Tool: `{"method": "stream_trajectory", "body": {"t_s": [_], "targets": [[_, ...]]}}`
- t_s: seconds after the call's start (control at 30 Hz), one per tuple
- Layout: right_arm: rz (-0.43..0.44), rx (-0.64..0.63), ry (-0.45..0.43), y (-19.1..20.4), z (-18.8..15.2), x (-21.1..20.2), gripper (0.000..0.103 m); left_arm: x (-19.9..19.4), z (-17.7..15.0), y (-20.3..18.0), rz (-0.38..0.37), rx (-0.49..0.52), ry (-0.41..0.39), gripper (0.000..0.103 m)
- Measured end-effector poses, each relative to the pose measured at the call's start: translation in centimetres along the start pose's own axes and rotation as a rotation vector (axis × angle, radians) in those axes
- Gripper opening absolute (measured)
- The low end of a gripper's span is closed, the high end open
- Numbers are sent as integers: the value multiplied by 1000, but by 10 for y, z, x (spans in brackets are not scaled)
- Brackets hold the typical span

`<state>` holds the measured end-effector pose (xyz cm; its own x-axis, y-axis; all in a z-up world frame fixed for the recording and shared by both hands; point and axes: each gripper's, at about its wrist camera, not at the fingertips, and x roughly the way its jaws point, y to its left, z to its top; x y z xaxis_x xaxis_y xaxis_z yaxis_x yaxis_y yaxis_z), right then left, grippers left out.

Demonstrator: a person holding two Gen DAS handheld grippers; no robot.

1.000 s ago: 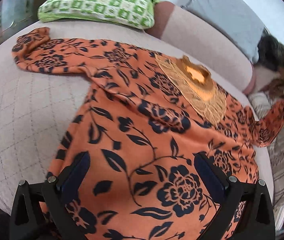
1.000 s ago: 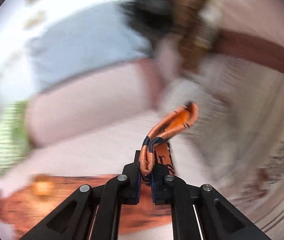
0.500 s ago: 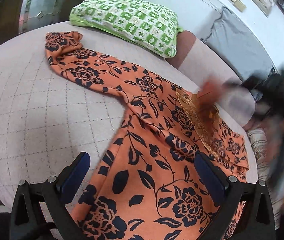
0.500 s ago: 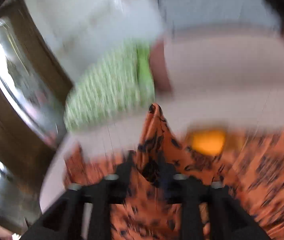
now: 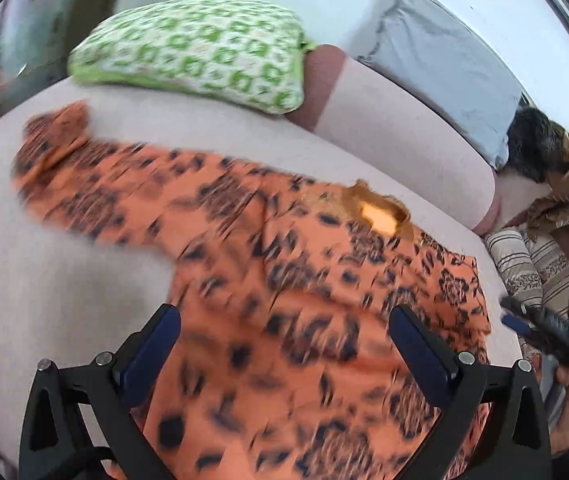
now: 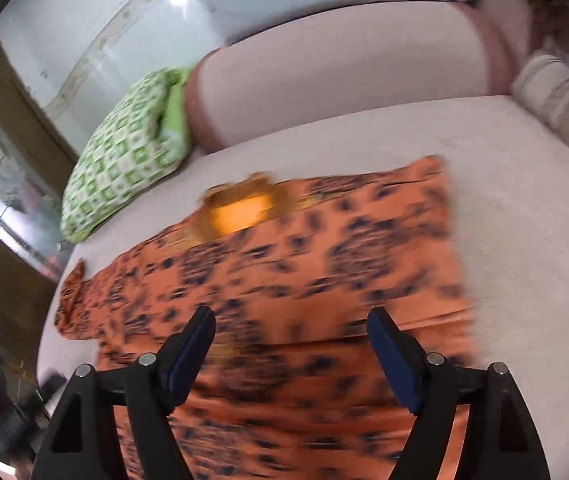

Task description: Fold small clothes

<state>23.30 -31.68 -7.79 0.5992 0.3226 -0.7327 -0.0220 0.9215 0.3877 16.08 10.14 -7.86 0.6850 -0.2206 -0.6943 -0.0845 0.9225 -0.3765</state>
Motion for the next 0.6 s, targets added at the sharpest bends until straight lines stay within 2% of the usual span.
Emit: {"method": "stream_trajectory", "body": {"t_s": [0.07,0.13,0.2,0.23,0.3,0.37,0.47,0.5,0.53,0.57,0.6], "targets": [[-19,29,-11,-35,7,-8,81,25,20,-8,-10,33,37,103],[-23,63,-25,-62,15,-9,81,60,35,-13,11,70,101,103],[-3,101,-25,-84,27,-1,81,86,41,-14,50,86,135,96],[5,111,-16,-93,35,5,80,95,43,-15,71,91,146,87],[15,125,18,-107,51,25,80,116,42,-13,84,92,191,83],[23,138,41,-111,63,45,80,127,38,-12,102,102,209,83],[59,179,73,-121,81,78,78,133,31,-18,141,171,184,83],[65,192,74,-123,85,87,63,134,28,-21,154,200,177,83],[83,209,94,-126,92,100,36,135,26,-24,165,224,172,83],[104,218,128,-127,95,111,20,136,25,-25,171,241,166,82],[106,216,144,-127,96,117,14,137,24,-27,176,260,160,80]]}}
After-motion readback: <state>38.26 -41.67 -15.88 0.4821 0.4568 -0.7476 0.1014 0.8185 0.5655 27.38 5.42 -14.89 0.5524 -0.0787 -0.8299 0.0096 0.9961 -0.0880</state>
